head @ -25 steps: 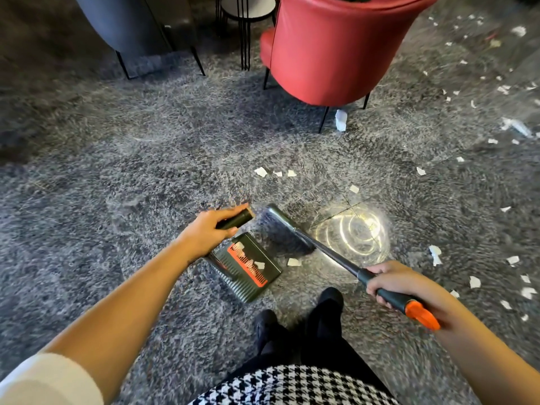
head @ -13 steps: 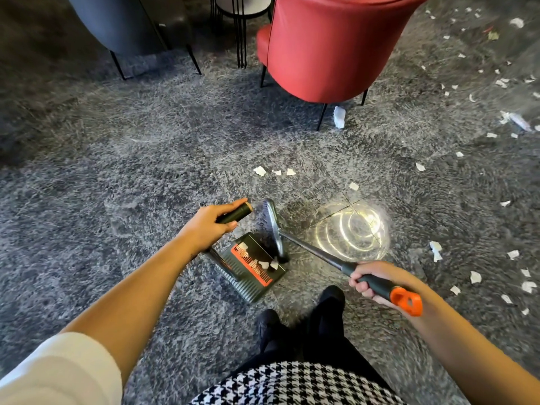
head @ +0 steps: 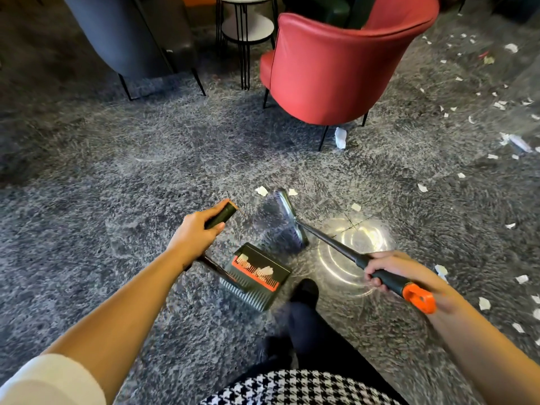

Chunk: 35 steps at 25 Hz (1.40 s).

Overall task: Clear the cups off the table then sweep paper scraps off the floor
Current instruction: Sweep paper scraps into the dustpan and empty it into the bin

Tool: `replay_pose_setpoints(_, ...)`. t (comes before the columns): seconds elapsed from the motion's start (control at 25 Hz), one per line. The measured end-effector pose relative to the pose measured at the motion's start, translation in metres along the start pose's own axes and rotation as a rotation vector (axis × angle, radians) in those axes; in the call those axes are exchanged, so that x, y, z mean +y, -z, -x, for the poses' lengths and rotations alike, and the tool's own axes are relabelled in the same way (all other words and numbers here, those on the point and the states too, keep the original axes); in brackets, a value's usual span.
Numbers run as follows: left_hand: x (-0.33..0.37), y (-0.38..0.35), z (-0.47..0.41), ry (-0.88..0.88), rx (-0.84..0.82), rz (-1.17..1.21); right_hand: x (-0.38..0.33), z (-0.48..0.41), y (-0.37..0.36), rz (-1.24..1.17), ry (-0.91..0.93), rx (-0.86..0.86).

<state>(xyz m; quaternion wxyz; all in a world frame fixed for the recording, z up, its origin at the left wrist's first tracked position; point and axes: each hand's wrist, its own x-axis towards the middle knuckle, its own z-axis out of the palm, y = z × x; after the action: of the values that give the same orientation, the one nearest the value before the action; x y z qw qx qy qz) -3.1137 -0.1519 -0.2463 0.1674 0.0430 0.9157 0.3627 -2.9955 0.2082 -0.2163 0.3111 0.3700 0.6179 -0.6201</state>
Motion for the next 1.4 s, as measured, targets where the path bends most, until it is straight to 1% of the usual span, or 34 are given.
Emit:
replay_pose_setpoints(0.12,0.006,0.011,-0.037,-0.004,0.06,0.001,-0.029,-0.028,0.014,0.08,0.065,0.091)
replay_pose_setpoints(0.24,0.015,0.021,-0.095,-0.01,0.07,0.003,-0.072,-0.078,0.035,0.098,0.058,0.162)
replay_pose_setpoints(0.4,0.033,0.031,-0.178,-0.061,-0.001,0.011,-0.139,-0.146,0.045,0.14,0.04,0.207)
replay_pose_setpoints(0.48,0.04,0.037,-0.221,-0.044,-0.042,0.001,-0.172,-0.172,0.045,0.148,0.046,0.231)
replay_pose_setpoints(0.6,0.046,0.051,-0.277,-0.041,-0.086,-0.038,-0.217,-0.203,0.045,0.162,0.049,0.247)
replay_pose_setpoints(0.72,0.042,0.068,-0.316,-0.072,-0.131,-0.051,-0.244,-0.219,0.036,0.19,0.038,0.223)
replay_pose_setpoints(0.84,0.034,0.092,-0.36,-0.114,-0.194,-0.08,-0.268,-0.235,0.012,0.288,0.004,0.223)
replay_pose_setpoints(0.92,0.029,0.109,-0.388,-0.164,-0.241,-0.107,-0.279,-0.246,-0.011,0.36,-0.043,0.253)
replay_pose_setpoints(1.04,0.025,0.132,-0.418,-0.244,-0.355,-0.146,-0.285,-0.251,-0.047,0.492,-0.091,0.256)
replay_pose_setpoints(1.08,0.022,0.139,-0.426,-0.267,-0.406,-0.165,-0.285,-0.25,-0.064,0.508,-0.086,0.259)
replay_pose_setpoints(1.16,0.015,0.152,-0.442,-0.299,-0.481,-0.214,-0.283,-0.247,-0.103,0.44,-0.063,0.264)
replay_pose_setpoints(1.28,0.002,0.167,-0.454,-0.356,-0.519,-0.219,-0.279,-0.241,-0.163,0.385,-0.082,0.243)
replay_pose_setpoints(1.4,-0.006,0.176,-0.458,-0.383,-0.521,-0.202,-0.281,-0.229,-0.199,0.496,-0.063,0.175)
